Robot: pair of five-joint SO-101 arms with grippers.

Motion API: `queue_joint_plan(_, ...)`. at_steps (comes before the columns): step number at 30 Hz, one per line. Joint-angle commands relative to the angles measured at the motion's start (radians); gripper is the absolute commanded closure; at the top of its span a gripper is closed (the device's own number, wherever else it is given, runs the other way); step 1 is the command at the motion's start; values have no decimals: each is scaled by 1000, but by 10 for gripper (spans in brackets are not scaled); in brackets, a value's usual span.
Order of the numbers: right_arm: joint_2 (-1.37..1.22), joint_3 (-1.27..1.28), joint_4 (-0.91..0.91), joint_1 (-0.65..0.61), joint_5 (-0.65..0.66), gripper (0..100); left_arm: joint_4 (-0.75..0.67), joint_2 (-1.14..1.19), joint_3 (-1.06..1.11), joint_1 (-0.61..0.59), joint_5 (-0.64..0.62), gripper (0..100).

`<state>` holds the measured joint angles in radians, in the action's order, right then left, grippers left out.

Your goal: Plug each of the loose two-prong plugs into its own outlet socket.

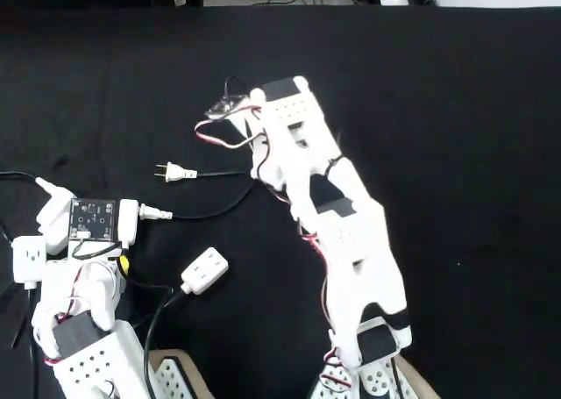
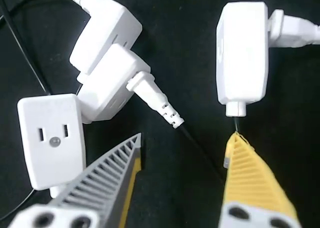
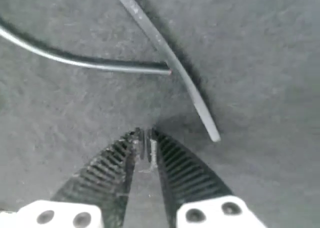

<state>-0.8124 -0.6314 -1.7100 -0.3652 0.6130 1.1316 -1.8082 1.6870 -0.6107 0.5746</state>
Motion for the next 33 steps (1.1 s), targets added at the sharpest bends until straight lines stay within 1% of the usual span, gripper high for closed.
queue_joint_plan(1, 136, -10, -23, -11, 77, 949, 9, -9, 13, 12, 2, 733)
queue_joint_plan(5, 170, -18, -20, -51, 158, 805, 9, -9, 13, 12, 2, 733)
queue_joint_plan(7, 156, -8, -2, -63, 226, 757, 9, -9, 13, 12, 2, 733)
queue_joint_plan(10, 97, 4, 28, -61, 296, 751, 9, -9, 13, 12, 2, 733)
queue_joint_plan(15, -16, 2, 149, -31, 302, 751, 9, -9, 13, 12, 2, 733)
queue_joint_plan(17, -54, 2, 172, -23, 302, 753, 9, -9, 13, 12, 2, 733)
queue_joint_plan(19, -76, 2, 169, -21, 302, 791, 9, -9, 13, 12, 2, 733)
queue_joint_plan(23, -82, 5, 167, -5, 296, 993, 9, -9, 13, 12, 2, 733)
queue_joint_plan(25, -81, -1, 137, 8, 288, 969, 9, -9, 13, 12, 2, 733)
queue_joint_plan(27, -73, -28, 64, 18, 285, 988, 9, -9, 13, 12, 2, 733)
queue_joint_plan(30, -48, -67, -31, 38, 287, 987, 9, -9, 13, 12, 2, 733)
queue_joint_plan(33, 7, -71, -51, 69, 288, 987, 9, -9, 13, 12, 2, 733)
